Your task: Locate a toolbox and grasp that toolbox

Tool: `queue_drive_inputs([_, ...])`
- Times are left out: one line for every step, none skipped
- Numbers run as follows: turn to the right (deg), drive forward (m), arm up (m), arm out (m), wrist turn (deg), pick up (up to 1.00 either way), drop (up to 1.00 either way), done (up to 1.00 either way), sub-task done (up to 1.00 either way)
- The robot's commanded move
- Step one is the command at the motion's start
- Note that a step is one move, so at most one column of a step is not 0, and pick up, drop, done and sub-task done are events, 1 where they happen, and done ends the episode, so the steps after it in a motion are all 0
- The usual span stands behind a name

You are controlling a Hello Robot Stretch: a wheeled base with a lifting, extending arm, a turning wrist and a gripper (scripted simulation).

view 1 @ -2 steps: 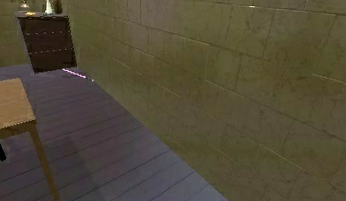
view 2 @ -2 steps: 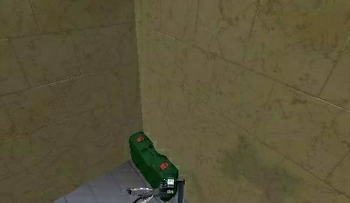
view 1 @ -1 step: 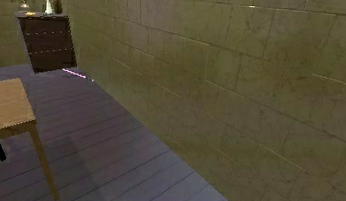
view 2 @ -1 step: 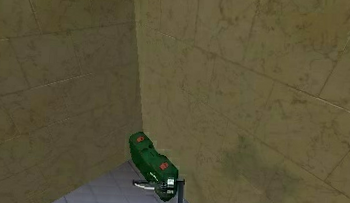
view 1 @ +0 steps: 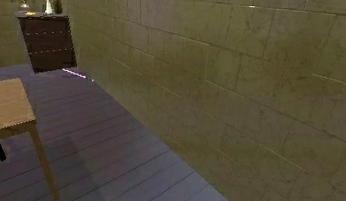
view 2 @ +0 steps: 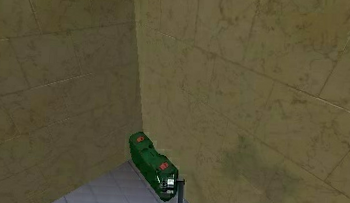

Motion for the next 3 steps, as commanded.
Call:
queue_drive_inputs([0.0, 0.00, -0.30, 0.00, 0.0, 0.00, 0.00, 0.00, 0.00])
queue_drive_inputs([0.0, 0.00, 0.00, 0.00, 0.0, 1.00, 0.00, 0.00, 0.00])
queue_drive_inputs([0.0, 0.00, 0.10, 0.00, 0.0, 0.00, 0.00, 0.00, 0.00])
